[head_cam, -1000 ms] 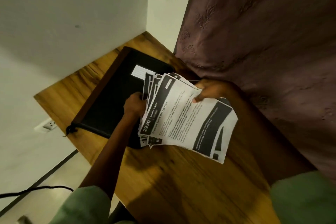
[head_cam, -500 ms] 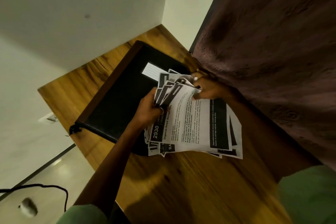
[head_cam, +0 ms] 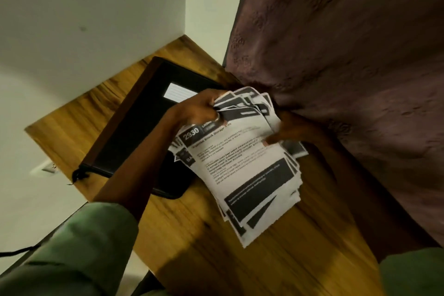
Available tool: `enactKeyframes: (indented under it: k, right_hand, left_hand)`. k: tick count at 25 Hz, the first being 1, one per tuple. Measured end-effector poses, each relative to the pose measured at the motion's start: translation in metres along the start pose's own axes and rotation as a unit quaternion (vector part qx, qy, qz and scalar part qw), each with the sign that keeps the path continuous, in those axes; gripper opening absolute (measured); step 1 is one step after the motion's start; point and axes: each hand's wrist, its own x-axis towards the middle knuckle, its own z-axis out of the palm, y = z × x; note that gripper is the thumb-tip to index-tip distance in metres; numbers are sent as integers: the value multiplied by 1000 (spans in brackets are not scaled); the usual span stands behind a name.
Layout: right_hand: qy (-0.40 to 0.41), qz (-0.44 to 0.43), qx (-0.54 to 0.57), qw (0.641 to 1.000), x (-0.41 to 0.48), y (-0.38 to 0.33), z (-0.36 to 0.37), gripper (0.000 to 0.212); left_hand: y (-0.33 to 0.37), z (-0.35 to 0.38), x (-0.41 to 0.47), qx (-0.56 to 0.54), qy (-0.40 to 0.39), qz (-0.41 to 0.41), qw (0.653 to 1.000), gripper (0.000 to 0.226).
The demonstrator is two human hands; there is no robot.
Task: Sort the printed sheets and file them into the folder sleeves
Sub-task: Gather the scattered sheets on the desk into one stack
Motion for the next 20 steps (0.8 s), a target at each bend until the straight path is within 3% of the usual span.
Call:
enactKeyframes:
  k: [2,4,6,8,10,11,13,15,18,20]
  right_hand:
    - [45,42,26,998,-30,34,19,100]
    - [74,56,65,994,-55,65,38,107]
    - [89,83,188,975,-74,87,57,92]
    - [101,146,277,944,-98,104,78,74]
    - [126,217,356,900,-120,118,104,55]
    - [140,242,405,870,-129,125,116,46]
    - [147,266,480,823,-144,133,136,40]
    - [178,251,525,793,-151,137,154,40]
    - [249,253,555,752,-149,126,173,31]
    - [235,208,633,708,-147,113,183,33]
  left_hand:
    - [10,19,30,132,-54,14,990,50]
    - [12,41,63,279,-65,12,958,52]
    - [11,57,82,353,-29,-44,934,47]
    - [5,73,72,360,70,-38,930,38]
    - [-14,100,33,285,206,-37,936,34]
    - [-31,117,8,244,234,-56,939,32]
    - [-62,153,-38,208,186,-120,953,32]
    - [-84,175,-51,232,124,-176,949,46]
    - [-79,191,-36,265,137,-215,930,62]
    - [-72,202,-31,271,129,-216,929,64]
